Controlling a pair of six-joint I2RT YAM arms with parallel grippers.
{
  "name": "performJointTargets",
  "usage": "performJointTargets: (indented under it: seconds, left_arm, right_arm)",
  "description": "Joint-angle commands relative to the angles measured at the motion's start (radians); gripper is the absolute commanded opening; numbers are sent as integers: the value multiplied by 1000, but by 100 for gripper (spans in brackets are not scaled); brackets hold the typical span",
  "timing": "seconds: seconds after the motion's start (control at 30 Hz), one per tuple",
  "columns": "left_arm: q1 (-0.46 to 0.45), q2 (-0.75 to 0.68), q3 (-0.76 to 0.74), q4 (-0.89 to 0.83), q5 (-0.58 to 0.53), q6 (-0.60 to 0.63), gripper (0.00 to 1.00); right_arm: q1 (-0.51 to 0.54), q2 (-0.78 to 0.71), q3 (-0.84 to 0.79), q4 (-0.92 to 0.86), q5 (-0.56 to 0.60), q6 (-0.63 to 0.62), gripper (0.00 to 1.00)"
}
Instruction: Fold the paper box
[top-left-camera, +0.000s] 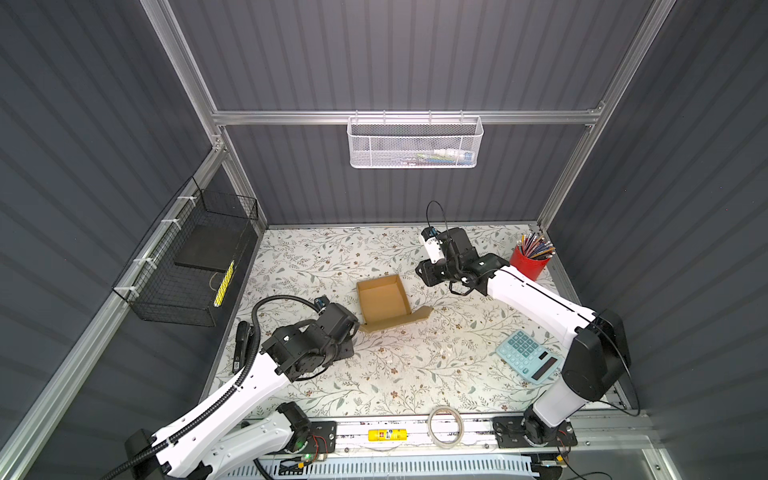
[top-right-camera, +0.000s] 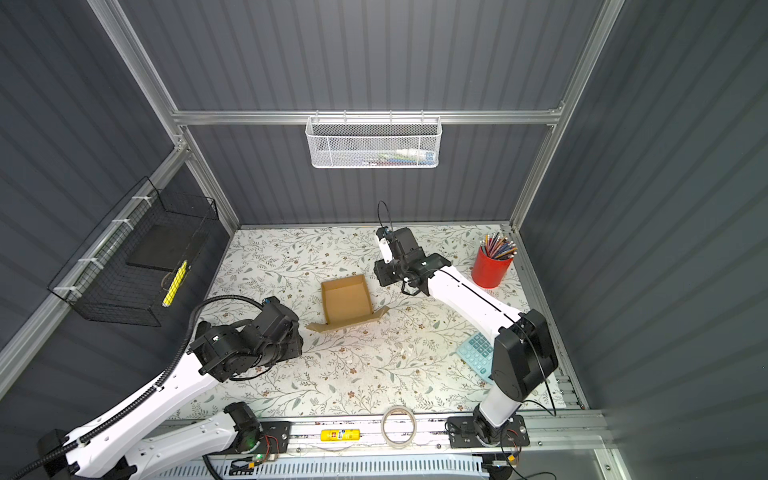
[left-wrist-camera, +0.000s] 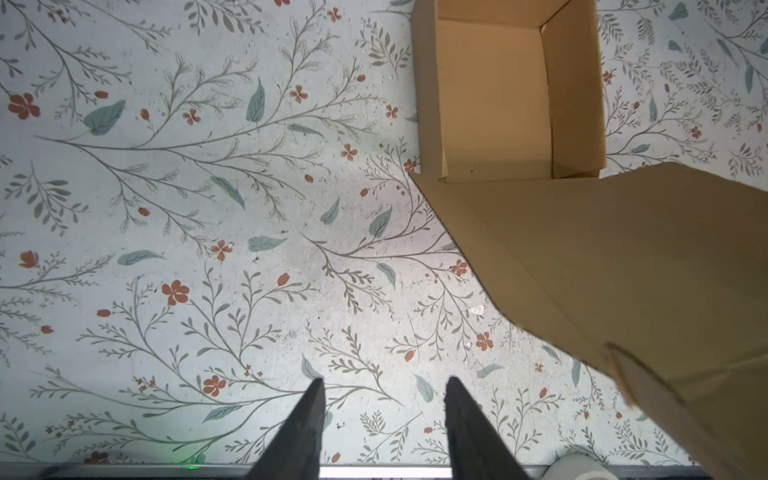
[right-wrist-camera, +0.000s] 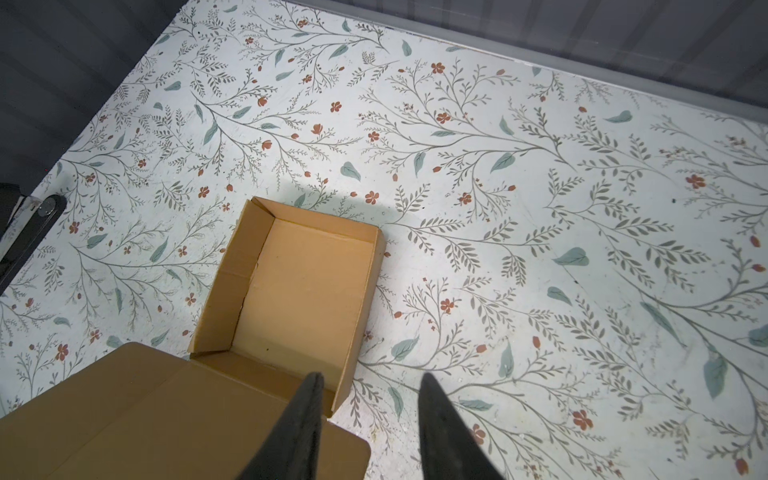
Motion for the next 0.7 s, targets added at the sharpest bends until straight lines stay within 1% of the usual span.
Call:
performJointTargets:
  seconds: [0.0, 0.07, 0.23, 0.47, 0.57, 0.67]
  left_arm:
    - [-8, -23, -34, -5, 31, -46, 48]
    - [-8, -33, -55, 8, 27, -65, 48]
    - [-23, -26, -140, 161, 54, -136, 47]
    - [-98, 9, -177, 273, 14, -197, 48]
    - [-134, 49, -183, 326, 9, -214, 48]
    - [-179, 81, -176, 353, -23, -232, 48]
  right_arm:
    - [0, -2, -24, 15, -48, -14, 40]
    - [2, 6, -29, 16, -72, -21, 39]
    - [7, 15, -43, 15, -83, -38, 39]
    - [6, 22, -65, 46, -96, -42, 38]
    - [6, 28, -67, 50, -101, -41, 38]
    - [6, 30, -71, 55, -108, -42, 38]
